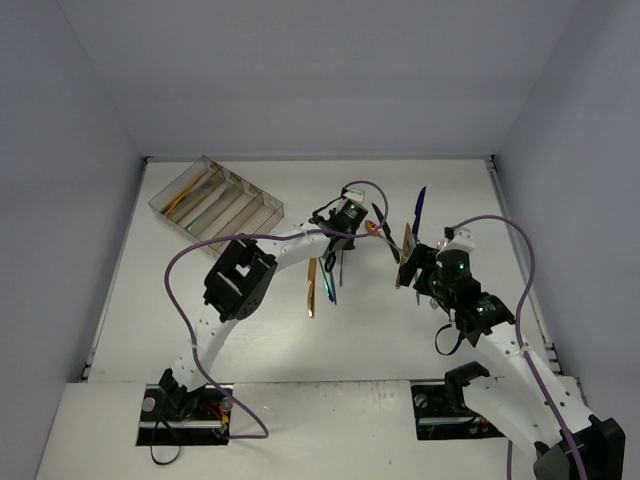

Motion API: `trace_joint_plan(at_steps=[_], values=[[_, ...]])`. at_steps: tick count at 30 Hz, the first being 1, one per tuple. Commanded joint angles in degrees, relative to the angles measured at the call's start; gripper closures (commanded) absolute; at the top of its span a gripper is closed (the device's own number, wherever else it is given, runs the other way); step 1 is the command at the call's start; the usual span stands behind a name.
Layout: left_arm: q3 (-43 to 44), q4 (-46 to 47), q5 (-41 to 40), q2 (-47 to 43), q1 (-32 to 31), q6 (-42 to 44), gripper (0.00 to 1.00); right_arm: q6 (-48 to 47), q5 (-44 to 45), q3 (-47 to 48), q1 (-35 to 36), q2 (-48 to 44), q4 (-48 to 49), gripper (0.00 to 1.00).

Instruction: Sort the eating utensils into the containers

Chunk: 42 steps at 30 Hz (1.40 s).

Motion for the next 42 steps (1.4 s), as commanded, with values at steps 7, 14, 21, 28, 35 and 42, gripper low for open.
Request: trace_joint_plan(at_steps=[7,14,21,28,35,42], values=[[1.3,2.1,0.9,-6.0,-0.6,0.0,1.00,0.6,0.6,0.0,-0.2,-1.3,2.1,0.32],[1.3,1.4,2.8,-17.5,0.3,8.5,1.00,0.4,0.7,-0.2,-0.2,-1.6,2.0,0.32],[-0.4,-3.0,13.7,-25.4,10.8,20.6,1.00,0.1,0.8,0.0,-0.2,-0.3,2.0,0.32],[1.3,-9.0,21.5,-25.0,25.7,41.8,1.00,-0.2,1.0,0.3,-0.2,1.5,2.1,0.32],[1.7,-9.0,30.0,-21.1,37.7,49.3,1.00,-0.5,1.3,1.1,-0.2,4.4,2.1,0.32],[3.2,-6.7,34.5,-16.1,43.6,51.9,1.00,-0.2,1.2,1.2,-0.2,6.3,2.2,0.32]])
